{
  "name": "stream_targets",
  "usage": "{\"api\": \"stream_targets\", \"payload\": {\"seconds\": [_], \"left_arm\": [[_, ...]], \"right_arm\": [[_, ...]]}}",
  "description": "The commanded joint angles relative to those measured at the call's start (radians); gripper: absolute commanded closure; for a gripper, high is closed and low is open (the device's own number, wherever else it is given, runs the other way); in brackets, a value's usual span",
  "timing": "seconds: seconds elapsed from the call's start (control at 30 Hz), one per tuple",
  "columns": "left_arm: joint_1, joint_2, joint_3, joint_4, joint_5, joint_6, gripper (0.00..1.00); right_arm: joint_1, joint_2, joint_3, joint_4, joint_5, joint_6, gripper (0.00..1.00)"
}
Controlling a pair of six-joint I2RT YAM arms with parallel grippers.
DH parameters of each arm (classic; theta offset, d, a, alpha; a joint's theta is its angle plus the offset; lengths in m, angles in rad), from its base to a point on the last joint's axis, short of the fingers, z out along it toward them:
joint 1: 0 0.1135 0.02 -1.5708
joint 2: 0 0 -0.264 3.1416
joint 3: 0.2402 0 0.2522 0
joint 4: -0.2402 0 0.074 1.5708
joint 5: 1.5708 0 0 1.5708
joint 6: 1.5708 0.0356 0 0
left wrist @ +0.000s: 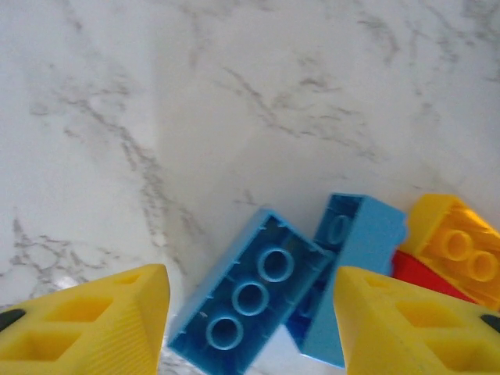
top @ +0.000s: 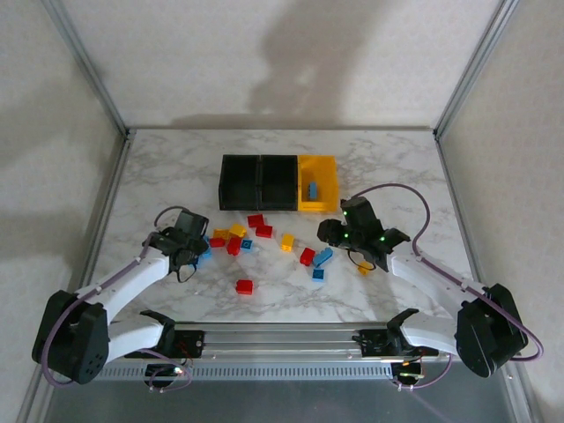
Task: Sort the legos into containers by color
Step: Pick up the lego from the center of the table.
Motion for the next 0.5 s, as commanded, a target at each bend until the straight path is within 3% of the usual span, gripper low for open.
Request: {"api": "stream_targets", "payload": {"seconds": [0.0,0.47], "left_arm": [[0.016,-0.019,-0.039,-0.016,-0.009,-0.017,0.44],[0.016,-0.042,-0.028,0.025,0.076,0.012,0.45]], "right_arm": [[0.011,0.017,-0.012,0.017,-0.013,0.014,0.61],[0.019,0.032,0.006,0.004,-0.004,0.024,0.61]]}}
